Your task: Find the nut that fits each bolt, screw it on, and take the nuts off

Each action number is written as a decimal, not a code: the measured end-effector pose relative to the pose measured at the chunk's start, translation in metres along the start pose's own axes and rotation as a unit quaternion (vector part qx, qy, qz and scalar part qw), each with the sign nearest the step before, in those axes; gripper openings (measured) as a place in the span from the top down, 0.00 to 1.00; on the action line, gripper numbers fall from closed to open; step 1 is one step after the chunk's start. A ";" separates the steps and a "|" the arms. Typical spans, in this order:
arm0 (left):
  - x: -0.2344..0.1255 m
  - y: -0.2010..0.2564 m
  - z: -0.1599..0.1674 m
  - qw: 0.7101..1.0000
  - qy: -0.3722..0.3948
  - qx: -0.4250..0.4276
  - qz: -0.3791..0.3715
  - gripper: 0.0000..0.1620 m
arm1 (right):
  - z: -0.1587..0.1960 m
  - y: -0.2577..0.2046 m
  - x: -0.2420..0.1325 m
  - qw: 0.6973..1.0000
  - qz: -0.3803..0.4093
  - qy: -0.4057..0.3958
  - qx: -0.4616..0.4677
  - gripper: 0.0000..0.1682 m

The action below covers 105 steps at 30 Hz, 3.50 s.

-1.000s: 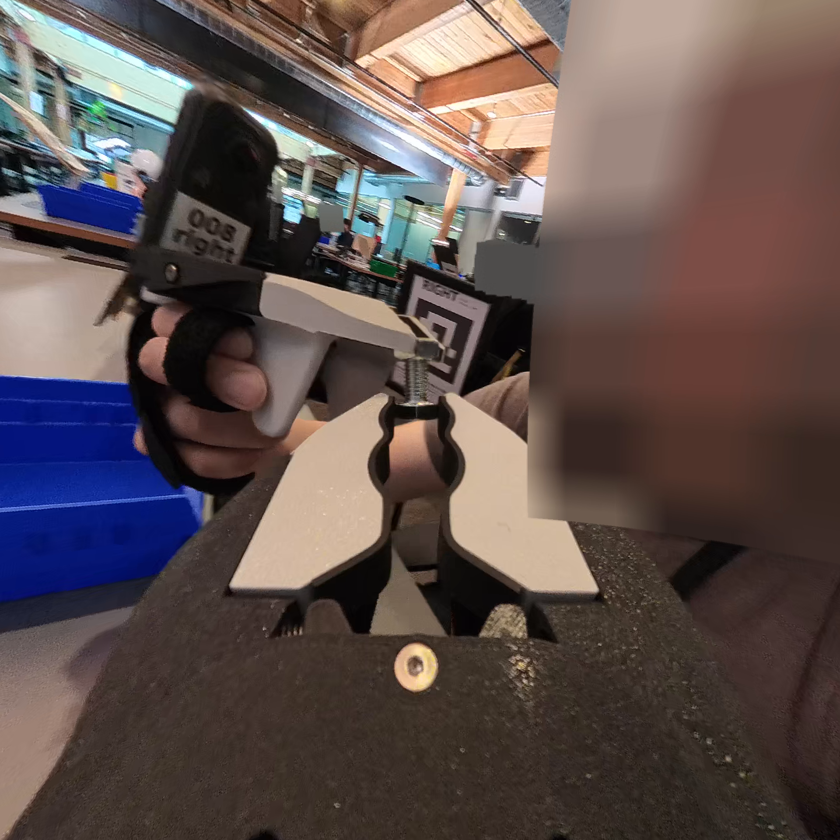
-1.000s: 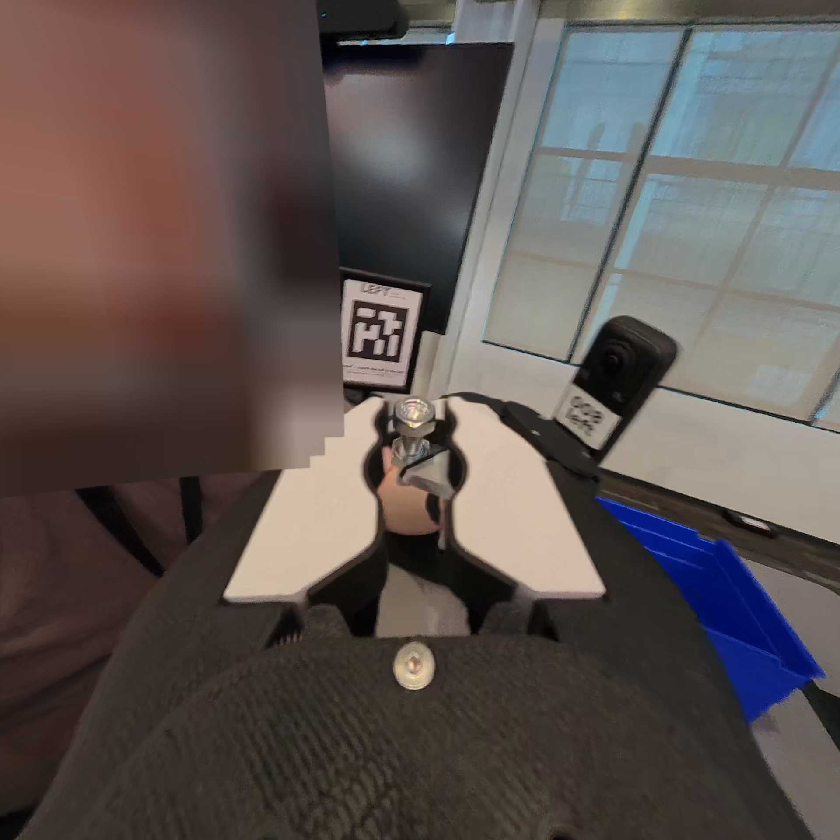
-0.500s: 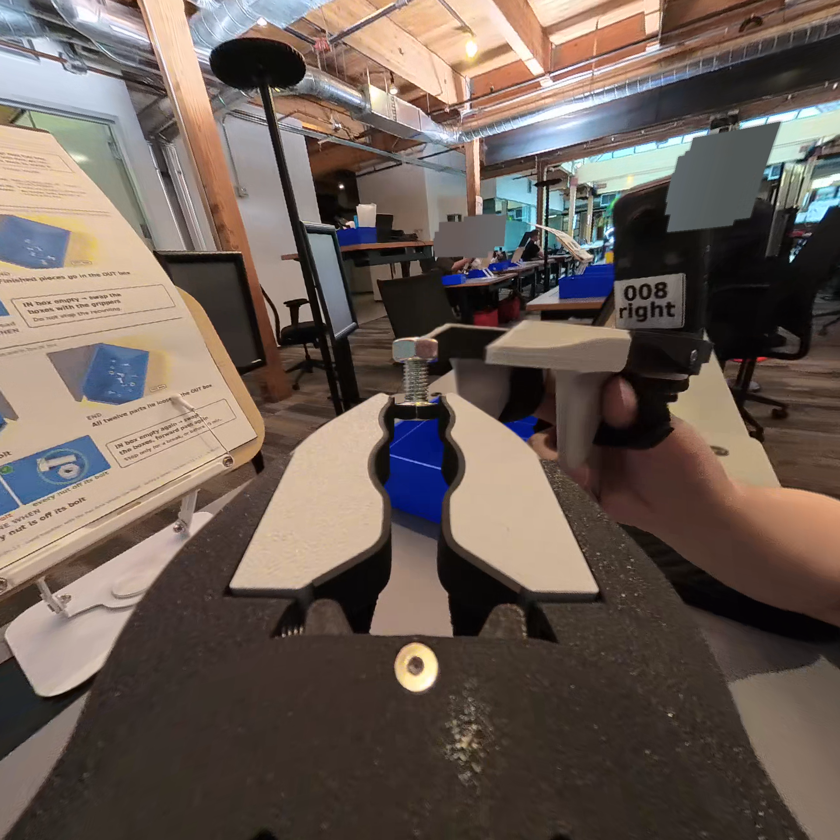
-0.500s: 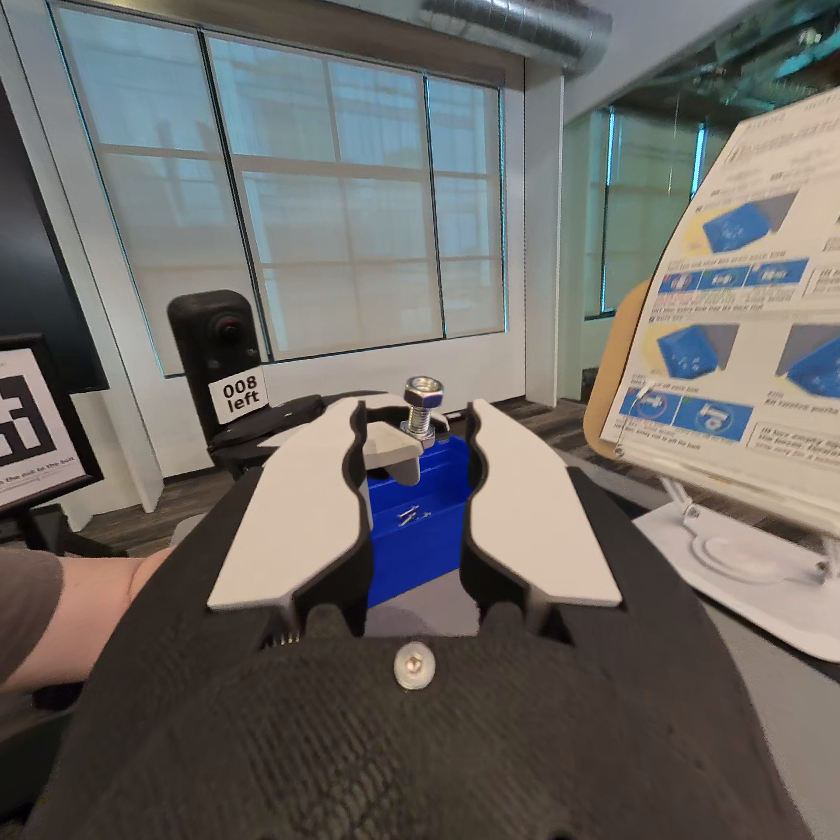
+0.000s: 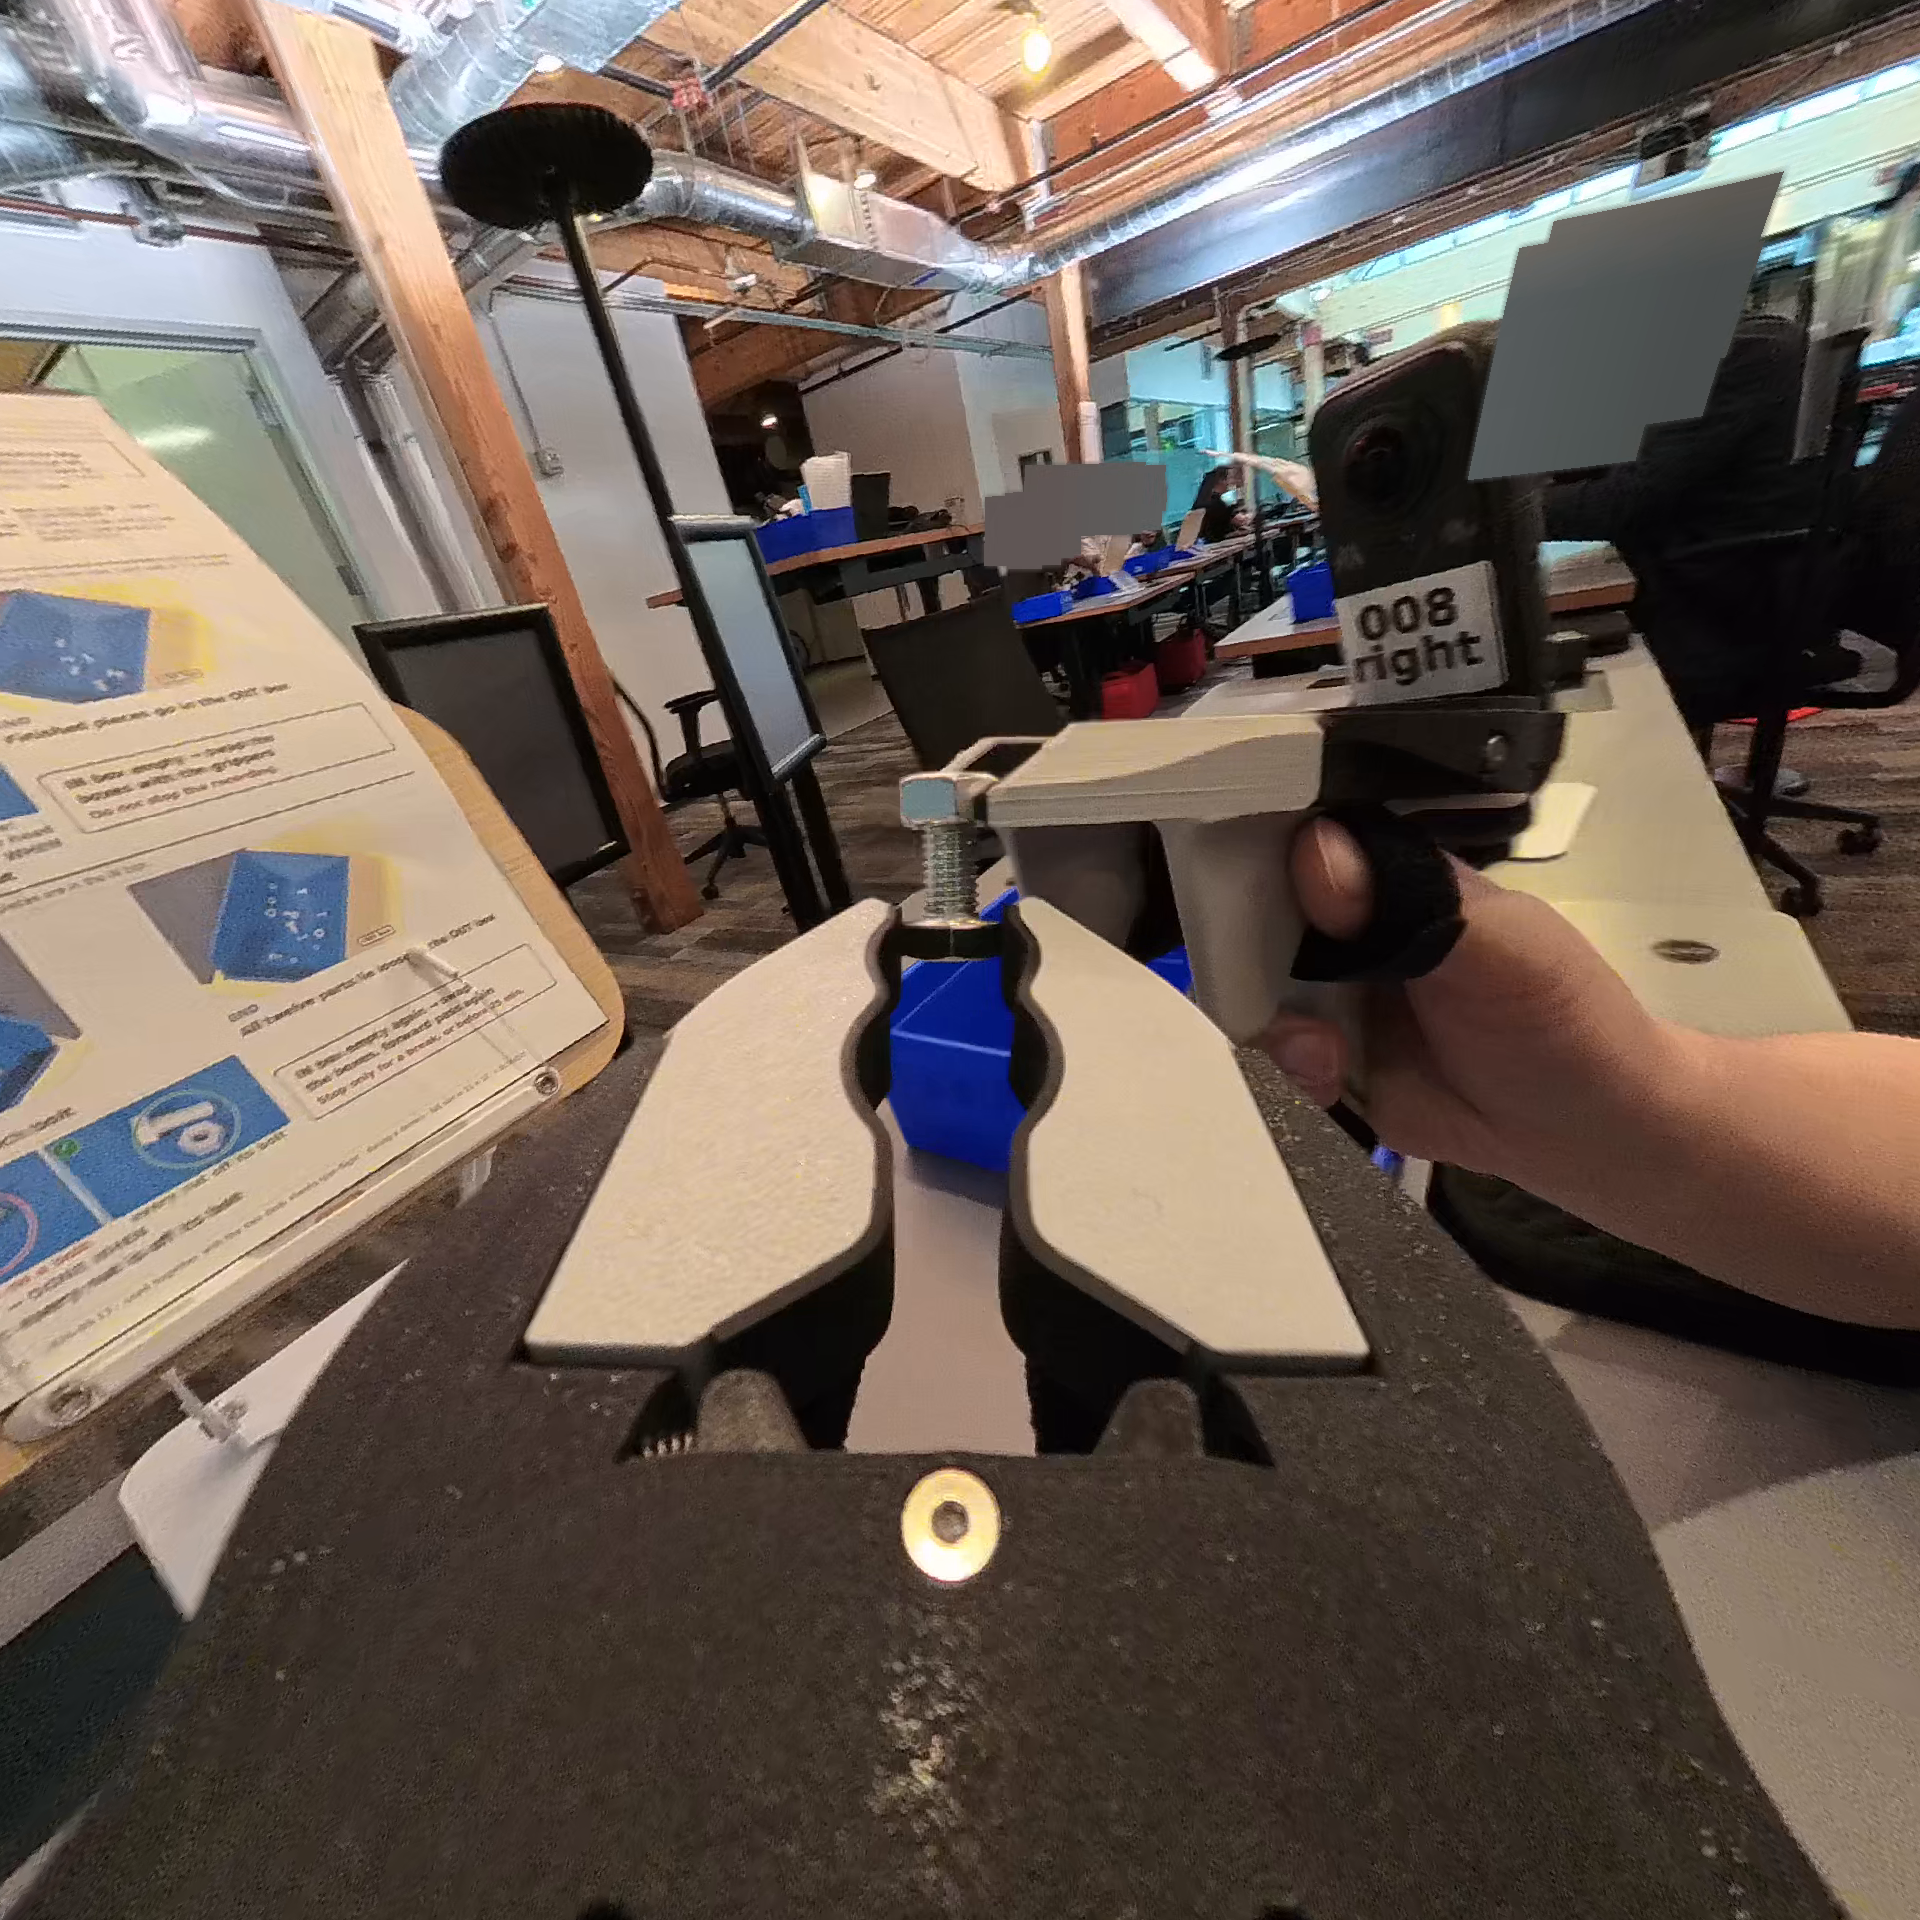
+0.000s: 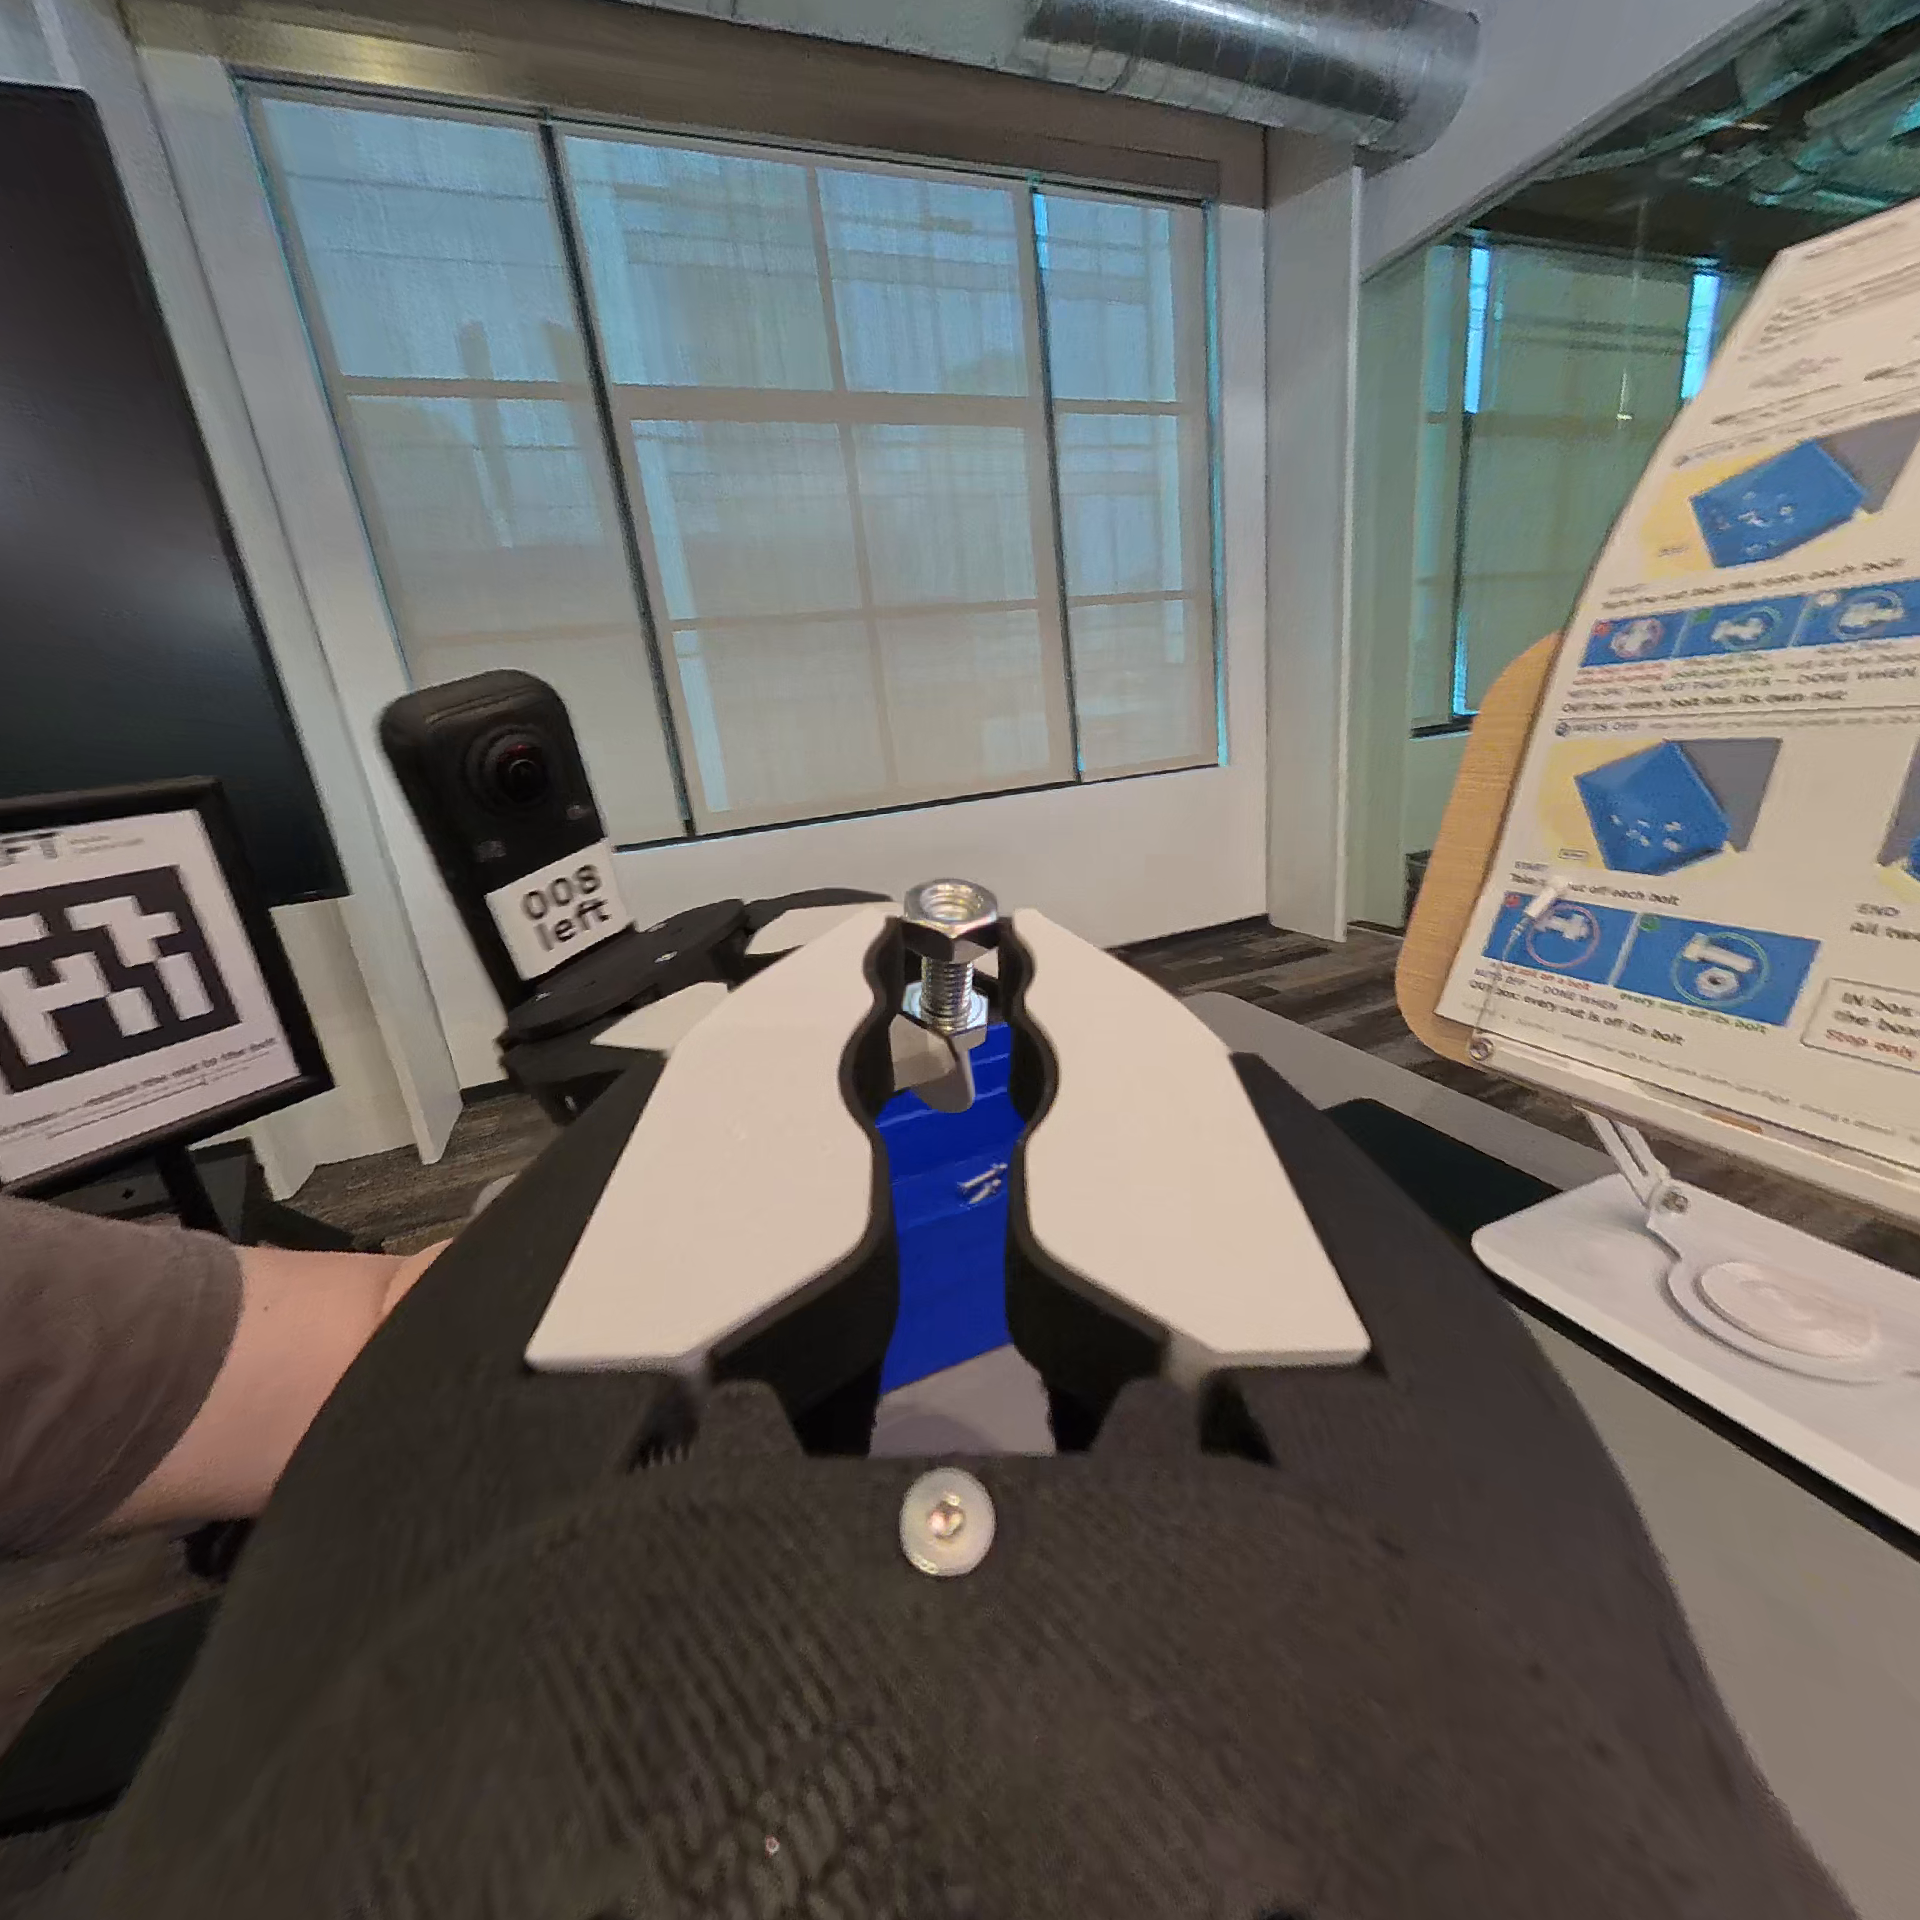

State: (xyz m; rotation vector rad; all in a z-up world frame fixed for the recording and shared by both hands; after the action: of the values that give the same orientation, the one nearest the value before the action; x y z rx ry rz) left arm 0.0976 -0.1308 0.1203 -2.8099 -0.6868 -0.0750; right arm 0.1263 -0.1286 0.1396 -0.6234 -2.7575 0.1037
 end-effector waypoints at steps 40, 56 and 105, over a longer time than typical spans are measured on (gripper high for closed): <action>-0.005 0.024 -0.016 0.970 0.041 -0.133 0.198 0.89 | -0.021 -0.024 -0.012 0.989 -0.112 0.014 -0.094 0.75; -0.010 0.045 -0.022 0.955 0.036 -0.123 0.266 0.89 | -0.010 -0.045 -0.012 0.979 -0.200 -0.011 -0.043 0.89; -0.018 0.066 -0.021 0.934 0.017 -0.095 0.343 0.89 | -0.009 -0.057 -0.032 0.944 -0.321 -0.035 -0.067 0.89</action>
State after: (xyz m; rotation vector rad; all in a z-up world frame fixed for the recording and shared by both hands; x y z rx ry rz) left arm 0.1123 -0.2005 0.1238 -3.0462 0.3529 -0.0635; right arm 0.1336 -0.1937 0.1464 0.2779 -2.8990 -0.2129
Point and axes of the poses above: each gripper's, where its closed fingertips meet, x out along the fingers, z out of its underside, y = z × x across the jaws, the point moved 2 cm from there along -x, back along the fingers, and after that the axes turned 5 degrees about z, right-handed, at the moved point
